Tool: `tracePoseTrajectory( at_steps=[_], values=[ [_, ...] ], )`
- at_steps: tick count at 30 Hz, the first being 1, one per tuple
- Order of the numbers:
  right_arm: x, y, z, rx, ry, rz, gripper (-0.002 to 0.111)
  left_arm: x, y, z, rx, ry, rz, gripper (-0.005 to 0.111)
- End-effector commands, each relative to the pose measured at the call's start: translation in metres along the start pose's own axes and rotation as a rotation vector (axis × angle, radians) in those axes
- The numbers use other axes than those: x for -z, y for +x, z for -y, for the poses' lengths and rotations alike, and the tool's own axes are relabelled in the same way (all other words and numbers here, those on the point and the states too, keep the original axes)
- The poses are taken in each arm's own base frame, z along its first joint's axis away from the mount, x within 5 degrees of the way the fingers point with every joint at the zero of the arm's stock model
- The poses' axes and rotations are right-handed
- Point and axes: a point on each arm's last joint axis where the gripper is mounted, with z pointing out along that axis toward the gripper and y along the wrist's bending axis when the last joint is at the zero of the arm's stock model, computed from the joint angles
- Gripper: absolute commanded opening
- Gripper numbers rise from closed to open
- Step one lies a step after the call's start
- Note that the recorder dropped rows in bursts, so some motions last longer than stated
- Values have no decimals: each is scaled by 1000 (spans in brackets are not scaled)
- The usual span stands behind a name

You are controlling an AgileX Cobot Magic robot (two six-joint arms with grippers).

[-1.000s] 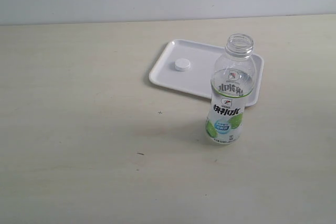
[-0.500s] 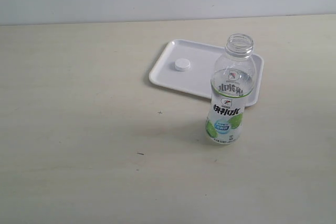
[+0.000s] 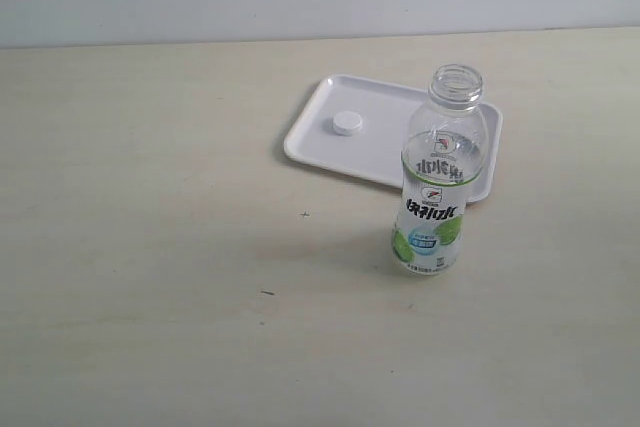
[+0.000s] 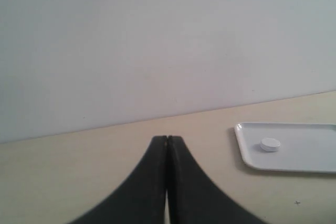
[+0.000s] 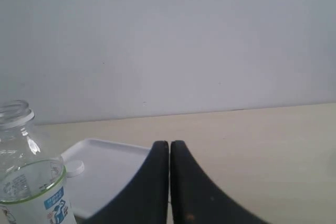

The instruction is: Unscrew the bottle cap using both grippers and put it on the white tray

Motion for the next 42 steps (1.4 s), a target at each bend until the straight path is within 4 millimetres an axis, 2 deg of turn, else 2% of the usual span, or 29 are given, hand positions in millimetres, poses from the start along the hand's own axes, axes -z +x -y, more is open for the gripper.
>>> tracePoseTrajectory(
  at_steps=[1,8,12,18,42],
  values=[
    [0,1,0,8,4,3,2,0,0,-1,5,-14,6,0],
    [0,1,0,8,5,-1,2,0,0,-1,9,-14,6,0],
    [0,1,0,8,5,-1,2,0,3,-2,79,-23,-24,0],
    [0,1,0,8,5,-1,2,2,11,-13,187,-154,-92,0],
    [0,1,0,-9,3,0,2,2,10,-13,123,-152,-95,0]
  ],
)
